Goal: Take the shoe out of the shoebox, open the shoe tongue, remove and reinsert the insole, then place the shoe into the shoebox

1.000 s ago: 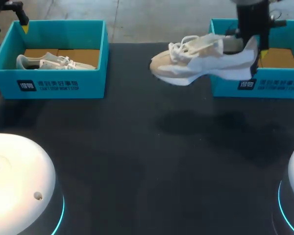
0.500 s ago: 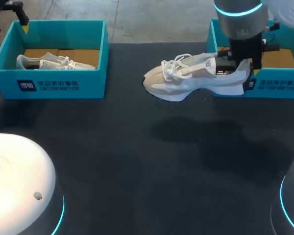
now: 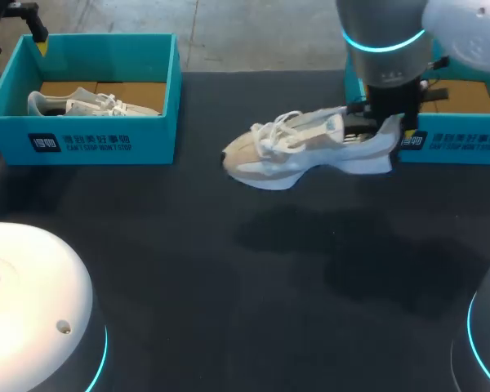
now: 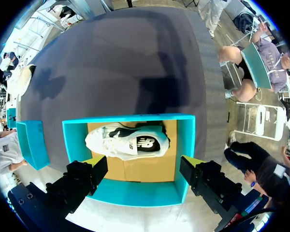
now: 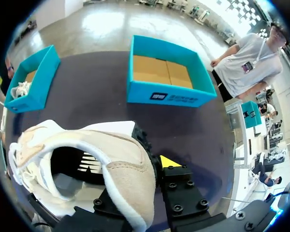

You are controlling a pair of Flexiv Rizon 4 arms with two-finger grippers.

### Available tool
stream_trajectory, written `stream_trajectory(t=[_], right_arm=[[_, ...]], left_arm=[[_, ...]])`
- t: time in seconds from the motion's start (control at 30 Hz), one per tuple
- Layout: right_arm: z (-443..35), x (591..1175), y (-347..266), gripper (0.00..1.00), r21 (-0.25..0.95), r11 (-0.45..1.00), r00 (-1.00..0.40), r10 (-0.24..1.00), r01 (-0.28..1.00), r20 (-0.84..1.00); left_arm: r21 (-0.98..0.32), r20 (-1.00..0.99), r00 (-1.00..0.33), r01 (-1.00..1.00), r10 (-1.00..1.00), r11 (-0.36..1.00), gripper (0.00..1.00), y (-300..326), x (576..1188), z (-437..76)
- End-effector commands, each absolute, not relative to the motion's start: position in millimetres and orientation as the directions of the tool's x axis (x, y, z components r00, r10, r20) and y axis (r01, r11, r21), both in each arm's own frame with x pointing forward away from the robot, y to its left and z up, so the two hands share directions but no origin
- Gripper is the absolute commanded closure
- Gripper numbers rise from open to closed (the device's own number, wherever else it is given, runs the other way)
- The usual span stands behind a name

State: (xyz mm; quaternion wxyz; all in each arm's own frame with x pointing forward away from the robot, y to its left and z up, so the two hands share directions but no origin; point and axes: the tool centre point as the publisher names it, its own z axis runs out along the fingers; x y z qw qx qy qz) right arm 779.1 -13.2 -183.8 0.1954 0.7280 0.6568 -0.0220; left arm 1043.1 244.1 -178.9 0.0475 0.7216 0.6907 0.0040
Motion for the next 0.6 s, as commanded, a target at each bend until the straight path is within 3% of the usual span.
stream_trajectory(t=[0.03,0.6], right_arm=[[-208.5,794.8,18.5,1.00,0.208,-0.082,0.145,0.939,0.975,-0.313],[-250.7,777.2,52.5,1.00,0.238,-0.119,0.186,0.941,0.964,-0.283]], left_arm=[[0.076,-0.058,0.046,0.996,0.997,-0.042,0.00,244.1,1041.9,-178.6],[0.076,-0.058,0.046,0.996,0.997,-0.042,0.00,244.1,1041.9,-178.6]])
